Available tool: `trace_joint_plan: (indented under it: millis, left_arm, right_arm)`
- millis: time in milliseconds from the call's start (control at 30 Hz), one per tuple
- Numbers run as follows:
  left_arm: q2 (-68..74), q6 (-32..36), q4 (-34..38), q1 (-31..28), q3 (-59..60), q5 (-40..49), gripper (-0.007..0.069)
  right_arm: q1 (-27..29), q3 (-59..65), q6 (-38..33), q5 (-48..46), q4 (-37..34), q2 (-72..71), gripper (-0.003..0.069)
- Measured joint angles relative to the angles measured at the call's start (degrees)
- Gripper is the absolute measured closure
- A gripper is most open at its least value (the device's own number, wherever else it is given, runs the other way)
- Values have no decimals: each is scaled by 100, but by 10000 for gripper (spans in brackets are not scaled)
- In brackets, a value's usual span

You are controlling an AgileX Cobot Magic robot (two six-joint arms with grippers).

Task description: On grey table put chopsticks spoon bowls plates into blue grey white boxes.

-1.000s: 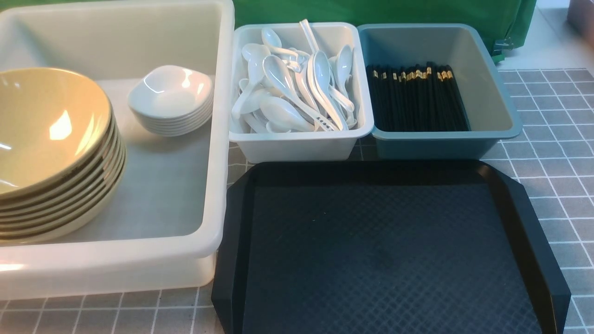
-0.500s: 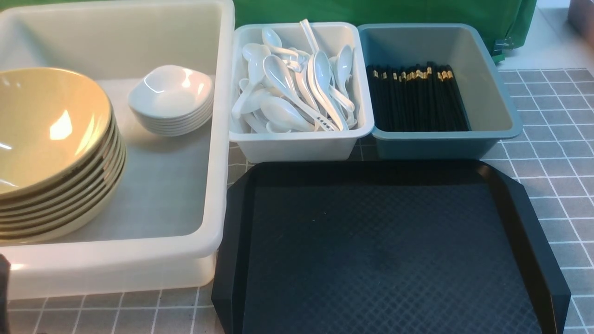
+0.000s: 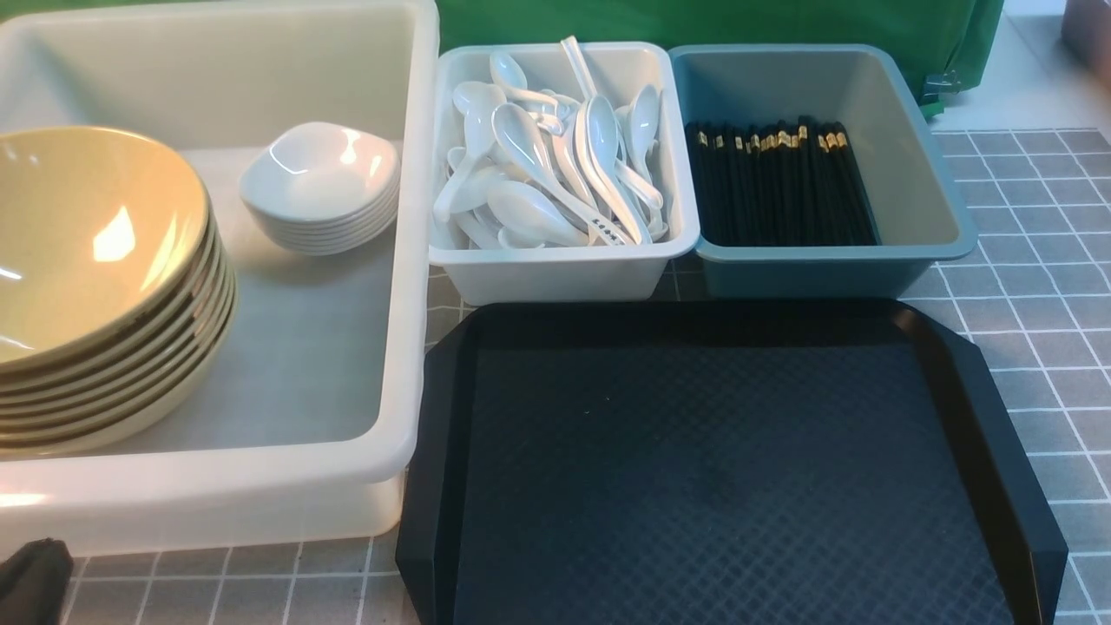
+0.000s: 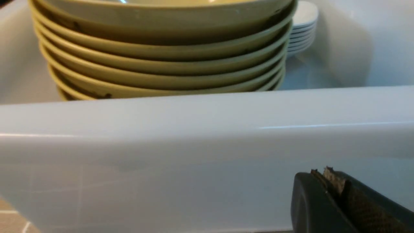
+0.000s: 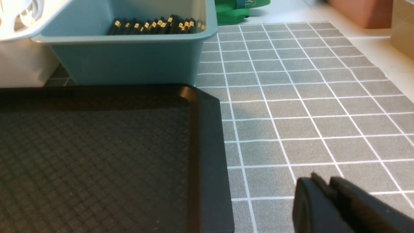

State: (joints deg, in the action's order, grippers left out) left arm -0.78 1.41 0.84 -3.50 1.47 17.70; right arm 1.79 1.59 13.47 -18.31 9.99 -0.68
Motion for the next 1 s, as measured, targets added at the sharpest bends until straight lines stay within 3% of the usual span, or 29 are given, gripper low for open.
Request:
trace_joint_plan:
  millis: [1000]
  left_arm:
    - [0, 102, 13, -50, 0, 7, 633]
  right_arm:
    - [0, 0, 0, 0, 0, 0, 528]
